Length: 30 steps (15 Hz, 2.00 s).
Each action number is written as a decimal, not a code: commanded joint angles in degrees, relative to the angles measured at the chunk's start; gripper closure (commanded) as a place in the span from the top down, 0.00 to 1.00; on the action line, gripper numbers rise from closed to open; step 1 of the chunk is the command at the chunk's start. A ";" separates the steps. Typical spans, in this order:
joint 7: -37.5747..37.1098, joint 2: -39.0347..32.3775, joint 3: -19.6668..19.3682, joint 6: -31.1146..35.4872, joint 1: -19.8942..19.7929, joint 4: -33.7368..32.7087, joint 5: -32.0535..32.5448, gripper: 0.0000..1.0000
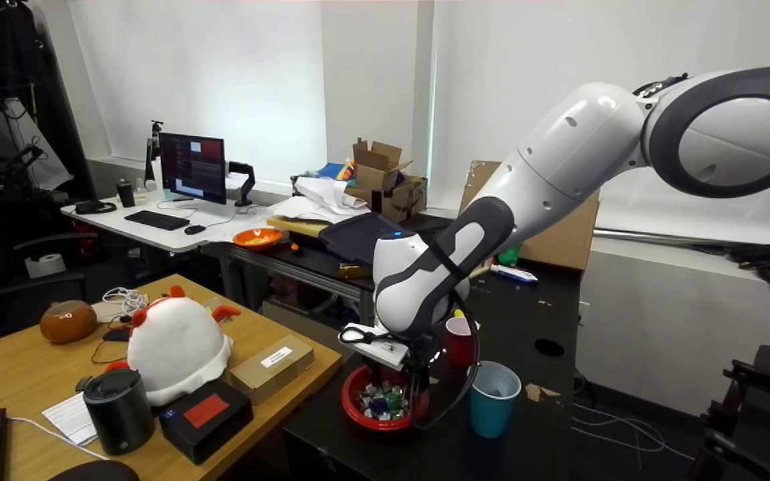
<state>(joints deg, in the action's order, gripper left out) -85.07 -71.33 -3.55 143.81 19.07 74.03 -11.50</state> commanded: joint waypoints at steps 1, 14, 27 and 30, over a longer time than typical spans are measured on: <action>-1.43 -1.04 0.72 -0.66 -0.57 -2.55 0.71 1.00; 8.42 -0.38 9.18 -2.29 -5.39 -3.32 -1.38 1.00; 5.32 -1.50 5.24 -2.51 -2.49 -3.12 0.11 1.00; 4.29 -1.04 3.81 -2.17 -1.41 -2.46 0.45 1.00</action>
<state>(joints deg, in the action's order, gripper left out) -78.39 -73.28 1.97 142.13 16.27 71.05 -11.53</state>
